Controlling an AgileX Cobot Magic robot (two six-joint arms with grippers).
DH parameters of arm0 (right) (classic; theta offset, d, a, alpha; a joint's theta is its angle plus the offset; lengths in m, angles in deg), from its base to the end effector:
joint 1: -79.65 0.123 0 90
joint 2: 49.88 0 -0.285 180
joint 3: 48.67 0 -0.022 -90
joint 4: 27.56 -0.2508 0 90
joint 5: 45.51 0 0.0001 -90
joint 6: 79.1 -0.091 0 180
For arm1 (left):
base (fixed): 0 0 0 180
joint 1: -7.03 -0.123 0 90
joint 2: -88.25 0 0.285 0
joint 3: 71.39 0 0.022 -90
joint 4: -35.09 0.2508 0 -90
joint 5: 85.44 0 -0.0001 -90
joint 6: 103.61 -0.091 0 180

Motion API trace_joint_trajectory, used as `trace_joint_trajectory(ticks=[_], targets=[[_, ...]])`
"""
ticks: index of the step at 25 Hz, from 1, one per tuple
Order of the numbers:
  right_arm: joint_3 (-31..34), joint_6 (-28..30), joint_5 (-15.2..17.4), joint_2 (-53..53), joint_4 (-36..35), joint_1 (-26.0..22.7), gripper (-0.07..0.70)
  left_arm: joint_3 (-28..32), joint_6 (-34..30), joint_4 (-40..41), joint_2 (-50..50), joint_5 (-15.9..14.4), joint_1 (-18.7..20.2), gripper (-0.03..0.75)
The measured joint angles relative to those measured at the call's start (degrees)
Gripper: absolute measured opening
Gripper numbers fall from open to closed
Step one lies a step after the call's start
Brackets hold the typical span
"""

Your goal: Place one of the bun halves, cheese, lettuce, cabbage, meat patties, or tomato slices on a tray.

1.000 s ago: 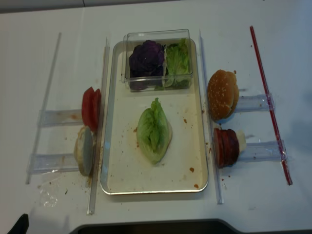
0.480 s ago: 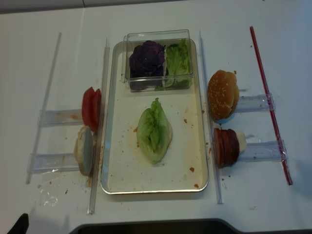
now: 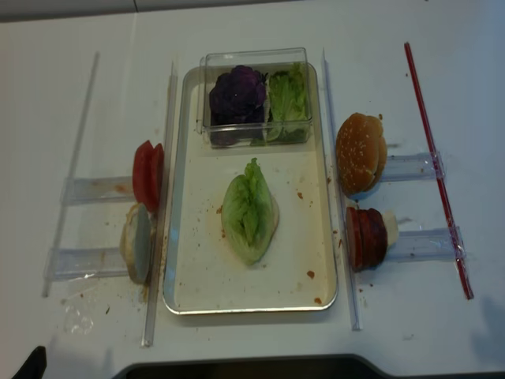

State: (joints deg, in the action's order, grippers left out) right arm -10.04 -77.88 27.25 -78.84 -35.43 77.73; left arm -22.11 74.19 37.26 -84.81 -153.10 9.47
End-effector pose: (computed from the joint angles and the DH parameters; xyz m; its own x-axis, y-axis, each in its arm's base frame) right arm 0.0322 0.0108 0.3076 -0.7686 0.0453 -0.6381 -0.0354 0.9930 0.1130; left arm -0.0111 0.0037 0.2644 -0.5553 0.0765 -0.8282 0.0429 0.9971 0.0633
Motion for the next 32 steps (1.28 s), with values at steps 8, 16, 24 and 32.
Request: trace_joint_trajectory(ticks=[8, 16, 24, 32], targets=[[2.2, 0.0, 0.0, 5.7, 0.0, 0.0, 0.468, 0.0, 0.0, 0.0, 0.0, 0.0, 0.0, 0.533], [2.4, 0.0, 0.0, 9.8, -0.2, 0.0, 0.468, 0.0, 0.0, 0.0, 0.0, 0.0, 0.0, 0.533], [2.4, 0.0, -0.1, 13.5, -0.2, 0.0, 0.468, 0.0, 0.0, 0.0, 0.0, 0.0, 0.0, 0.533], [2.4, 0.0, -1.2, 16.7, -0.3, 0.0, 0.468, 0.0, 0.0, 0.0, 0.0, 0.0, 0.0, 0.533]])
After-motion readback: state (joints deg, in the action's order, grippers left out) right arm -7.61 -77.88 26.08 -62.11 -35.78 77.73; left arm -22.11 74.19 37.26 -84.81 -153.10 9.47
